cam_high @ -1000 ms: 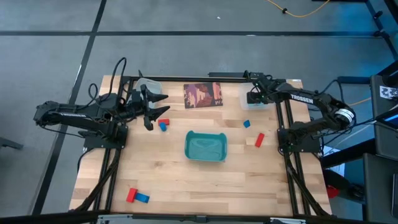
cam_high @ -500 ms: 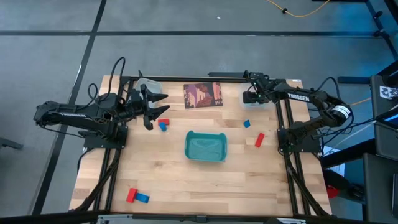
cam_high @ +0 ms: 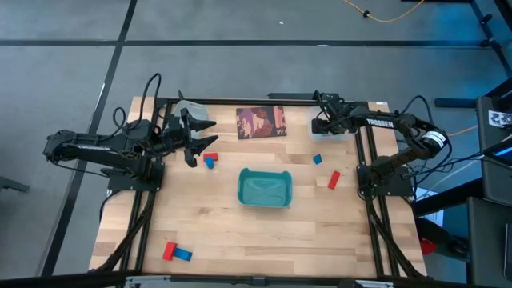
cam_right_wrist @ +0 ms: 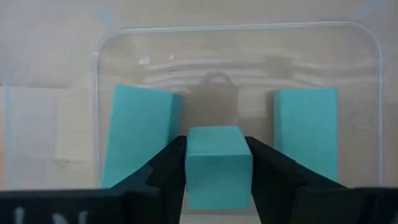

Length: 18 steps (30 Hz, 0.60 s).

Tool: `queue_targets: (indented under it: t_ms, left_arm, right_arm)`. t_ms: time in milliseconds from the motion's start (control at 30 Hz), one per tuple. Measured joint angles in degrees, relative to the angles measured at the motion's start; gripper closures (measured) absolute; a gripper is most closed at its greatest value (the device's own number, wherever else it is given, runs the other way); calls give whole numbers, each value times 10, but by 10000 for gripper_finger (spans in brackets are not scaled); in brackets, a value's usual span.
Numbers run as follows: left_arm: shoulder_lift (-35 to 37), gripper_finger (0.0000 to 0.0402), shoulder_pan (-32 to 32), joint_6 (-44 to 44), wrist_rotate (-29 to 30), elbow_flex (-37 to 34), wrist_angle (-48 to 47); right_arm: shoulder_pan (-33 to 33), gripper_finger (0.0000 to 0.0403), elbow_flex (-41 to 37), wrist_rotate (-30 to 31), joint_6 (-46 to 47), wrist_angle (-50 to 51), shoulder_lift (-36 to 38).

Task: Sort & place blocks by color
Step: Put the square blue green block into the transparent bin

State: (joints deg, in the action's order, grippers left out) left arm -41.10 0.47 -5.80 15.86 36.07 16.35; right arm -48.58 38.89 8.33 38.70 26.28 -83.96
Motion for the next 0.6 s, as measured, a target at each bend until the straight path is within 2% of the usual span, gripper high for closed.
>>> queue_targets:
  t_ms: [367, 600]
  left_arm:
    - [0, 172, 0, 0, 0, 0, 0]
    - [0, 172, 0, 0, 0, 0, 0]
  right_arm:
    - [0, 239, -2, -4, -16, -6, 2]
    - [0, 178, -2, 7, -16, -8, 2]
